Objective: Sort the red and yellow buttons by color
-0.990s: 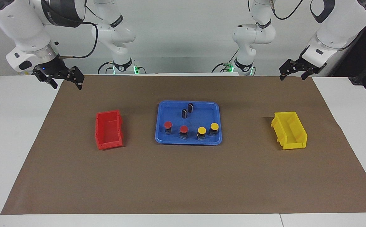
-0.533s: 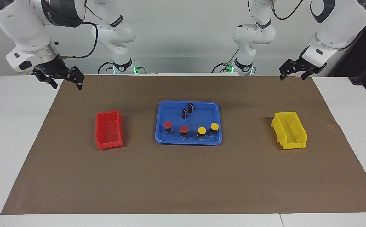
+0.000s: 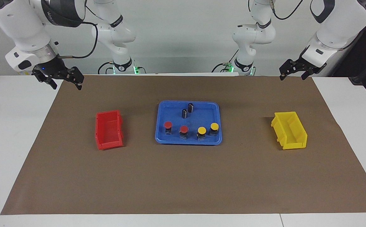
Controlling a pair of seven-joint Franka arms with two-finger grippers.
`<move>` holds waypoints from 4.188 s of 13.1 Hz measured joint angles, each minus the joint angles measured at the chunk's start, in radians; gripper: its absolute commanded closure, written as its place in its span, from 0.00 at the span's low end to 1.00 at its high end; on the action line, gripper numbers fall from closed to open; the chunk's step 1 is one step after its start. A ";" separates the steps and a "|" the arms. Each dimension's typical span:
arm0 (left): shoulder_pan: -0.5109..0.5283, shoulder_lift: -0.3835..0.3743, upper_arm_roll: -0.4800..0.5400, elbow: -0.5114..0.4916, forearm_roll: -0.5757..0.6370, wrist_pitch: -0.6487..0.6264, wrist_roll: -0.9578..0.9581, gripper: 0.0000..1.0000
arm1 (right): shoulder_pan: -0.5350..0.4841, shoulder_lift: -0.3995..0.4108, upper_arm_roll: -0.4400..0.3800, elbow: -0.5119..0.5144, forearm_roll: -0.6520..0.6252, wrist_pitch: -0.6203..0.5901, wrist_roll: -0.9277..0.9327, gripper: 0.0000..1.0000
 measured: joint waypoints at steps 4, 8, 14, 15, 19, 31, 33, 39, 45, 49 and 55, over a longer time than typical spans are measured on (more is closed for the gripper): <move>0.016 0.000 0.004 0.000 0.002 0.047 0.000 0.00 | 0.158 0.028 0.013 0.036 0.011 0.028 0.156 0.00; 0.024 0.000 0.000 0.000 0.012 0.146 0.008 0.00 | 0.307 0.162 0.018 0.057 0.022 0.171 0.310 0.00; 0.024 0.001 -0.005 -0.001 0.016 0.183 0.011 0.00 | 0.511 0.366 0.023 0.030 0.032 0.415 0.566 0.00; 0.024 0.001 -0.004 -0.001 0.018 0.183 0.011 0.00 | 0.521 0.385 0.022 0.007 0.032 0.457 0.570 0.00; 0.025 0.001 -0.002 -0.003 0.029 0.184 0.011 0.00 | 0.521 0.406 0.018 -0.046 0.032 0.512 0.570 0.05; 0.024 0.001 -0.015 -0.004 0.066 0.126 0.011 0.00 | 0.524 0.357 0.024 -0.205 0.033 0.582 0.571 0.27; 0.024 0.001 -0.014 -0.004 0.068 0.124 0.011 0.00 | 0.524 0.357 0.024 -0.206 0.033 0.582 0.571 0.34; 0.025 0.001 -0.011 -0.008 0.070 0.124 0.011 0.00 | 0.524 0.357 0.039 -0.207 0.040 0.603 0.571 0.69; 0.010 0.000 -0.020 -0.016 0.070 0.131 0.011 0.00 | 0.495 0.326 0.032 -0.183 0.040 0.555 0.524 0.81; -0.136 -0.011 -0.032 -0.125 0.070 0.298 -0.085 0.04 | 0.314 0.144 0.025 -0.145 0.059 0.315 0.258 0.81; -0.387 0.167 -0.043 -0.271 -0.002 0.633 -0.354 0.23 | 0.116 0.082 0.023 -0.318 0.079 0.410 -0.034 0.81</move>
